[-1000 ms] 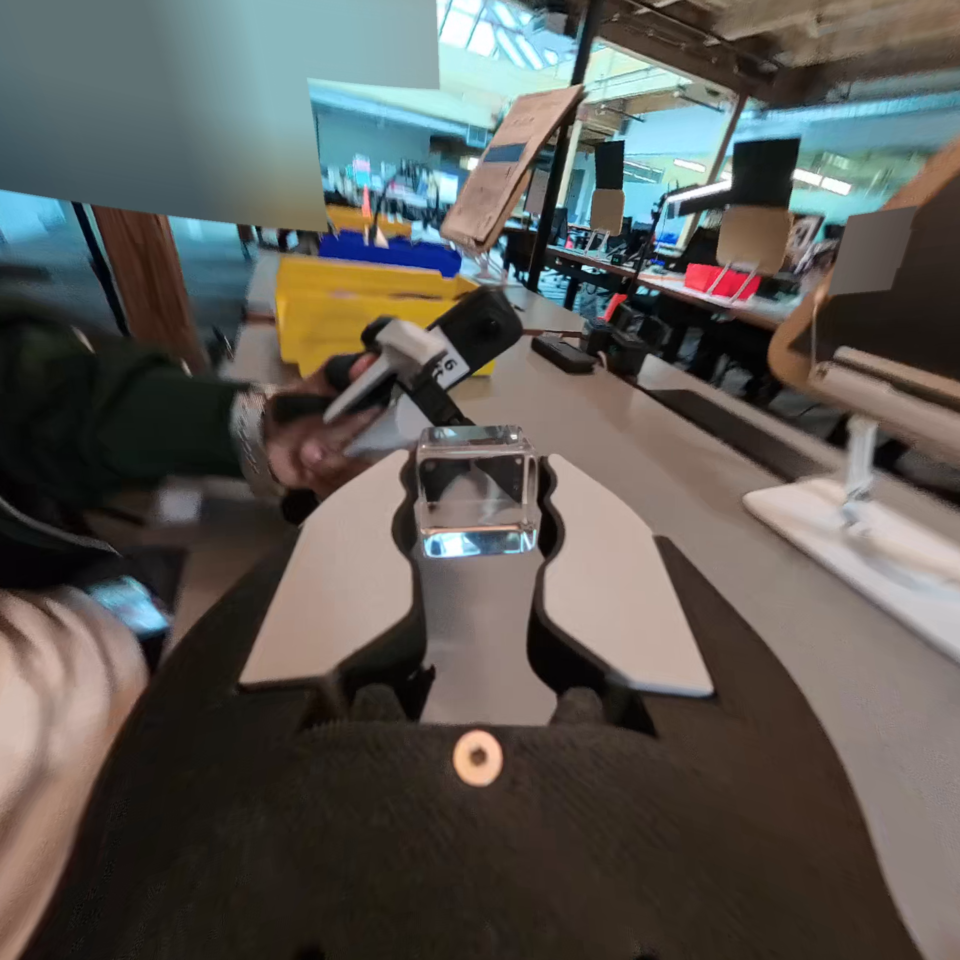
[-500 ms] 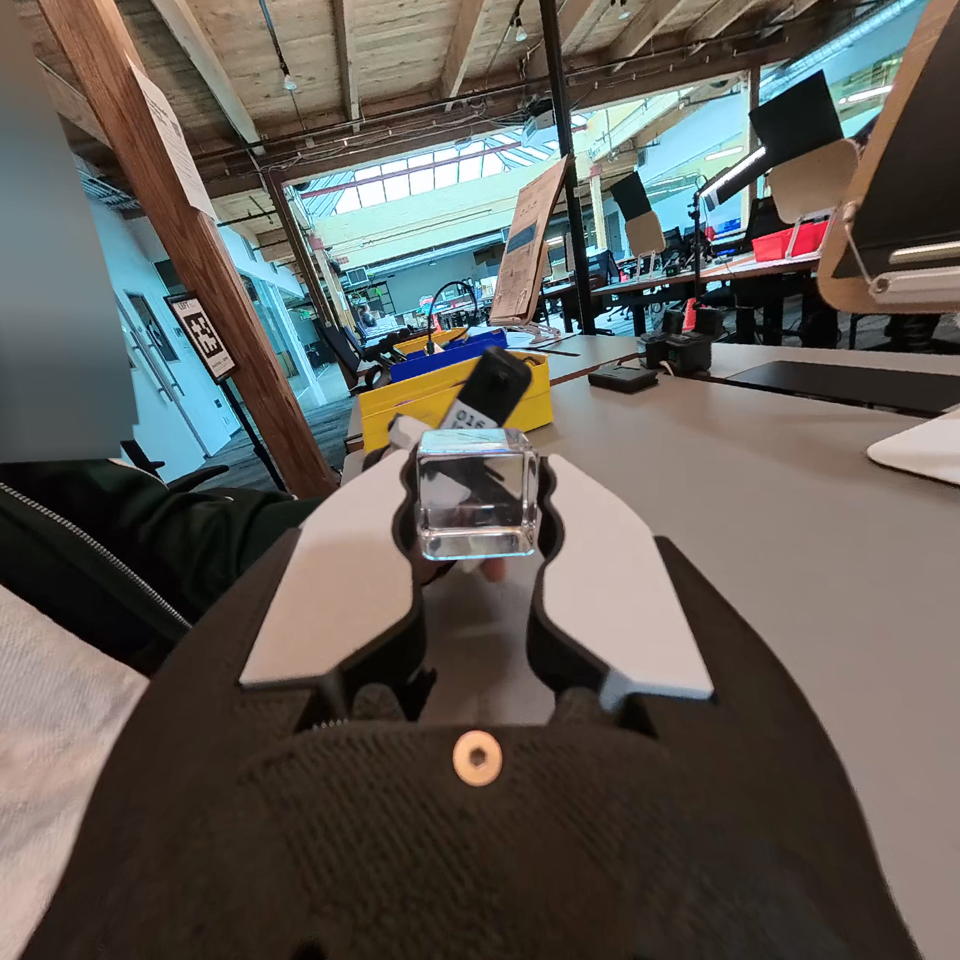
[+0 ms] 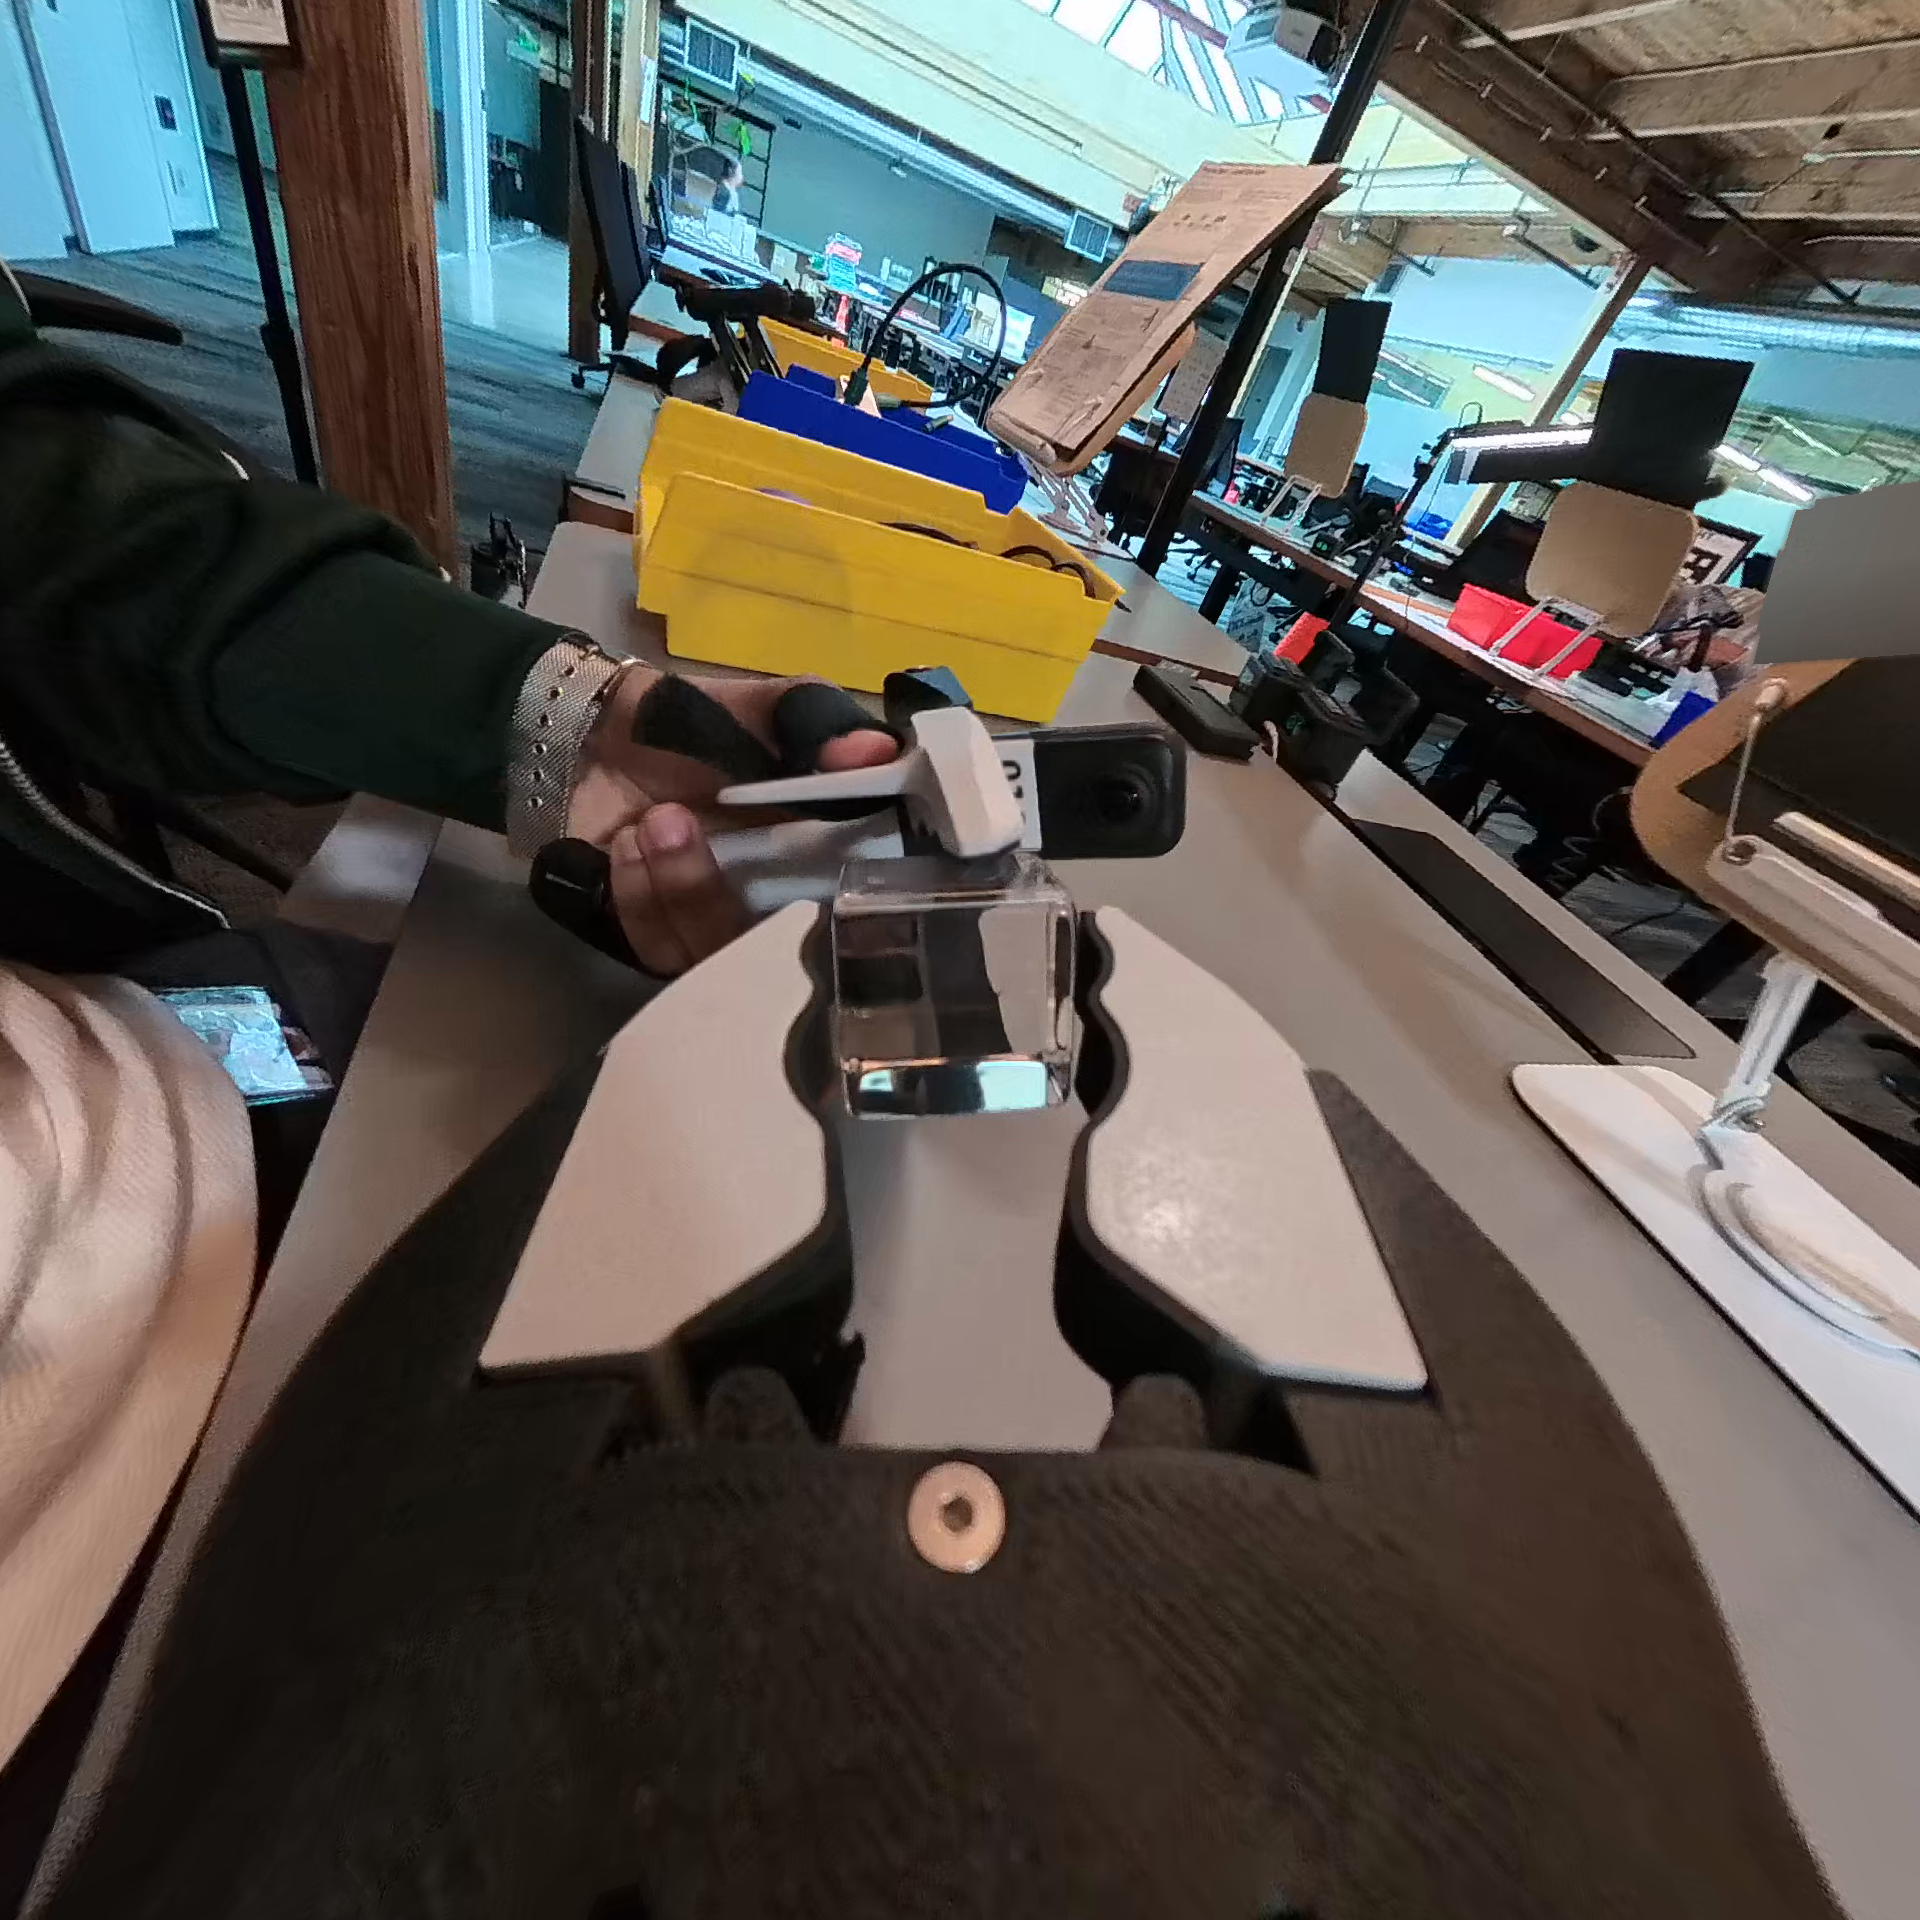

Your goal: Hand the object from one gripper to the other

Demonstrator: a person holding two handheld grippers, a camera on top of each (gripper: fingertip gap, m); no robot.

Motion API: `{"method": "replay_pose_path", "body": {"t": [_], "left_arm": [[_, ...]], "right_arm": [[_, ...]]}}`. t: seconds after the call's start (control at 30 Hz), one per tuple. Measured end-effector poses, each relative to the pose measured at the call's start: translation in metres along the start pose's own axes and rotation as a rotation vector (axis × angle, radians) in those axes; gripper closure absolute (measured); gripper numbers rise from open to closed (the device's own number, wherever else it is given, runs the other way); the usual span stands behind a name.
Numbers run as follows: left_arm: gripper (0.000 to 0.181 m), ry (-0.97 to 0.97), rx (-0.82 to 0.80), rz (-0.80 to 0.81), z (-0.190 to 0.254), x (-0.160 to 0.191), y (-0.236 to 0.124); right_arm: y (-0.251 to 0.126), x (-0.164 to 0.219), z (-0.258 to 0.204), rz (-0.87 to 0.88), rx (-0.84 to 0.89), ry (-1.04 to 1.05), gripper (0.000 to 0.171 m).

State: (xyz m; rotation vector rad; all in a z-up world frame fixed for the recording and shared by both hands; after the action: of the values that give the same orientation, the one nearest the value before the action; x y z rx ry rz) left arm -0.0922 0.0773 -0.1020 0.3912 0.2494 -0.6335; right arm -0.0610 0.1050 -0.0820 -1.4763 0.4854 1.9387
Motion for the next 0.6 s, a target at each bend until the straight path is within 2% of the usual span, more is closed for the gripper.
{"method": "replay_pose_path", "body": {"t": [0.2,0.27,0.33,0.5,0.6], "left_arm": [[0.137,0.067,-0.073,0.017,0.000,-0.005,-0.003],[0.137,0.115,-0.121,0.057,-0.001,-0.010,-0.006],[0.138,0.183,-0.162,0.124,0.001,-0.018,-0.011],[0.138,0.489,-0.327,0.249,0.011,-0.034,-0.025],[0.138,0.570,-0.333,0.256,0.019,-0.034,-0.026]], "right_arm": [[0.000,0.003,0.006,-0.014,0.057,-0.003,0.121],[-0.001,0.004,0.015,0.001,0.118,0.047,0.091],[-0.005,0.004,0.025,0.033,0.152,0.135,0.083],[-0.019,0.005,0.046,0.158,0.174,0.442,0.085],[-0.021,0.008,0.046,0.203,0.089,0.629,0.101]]}}
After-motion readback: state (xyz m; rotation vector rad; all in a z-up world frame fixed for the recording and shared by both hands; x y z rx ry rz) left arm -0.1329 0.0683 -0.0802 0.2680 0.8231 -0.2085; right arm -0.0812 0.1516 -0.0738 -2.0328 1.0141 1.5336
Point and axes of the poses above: each gripper's, where its closed fingertips meet, y out along the fingers, x out of its underside, z = x × y across the jaws, the point moved 3 cm from there along -y, back along the fingers, and after that the axes turned 2 degrees about -x, right-handed, at the moved point
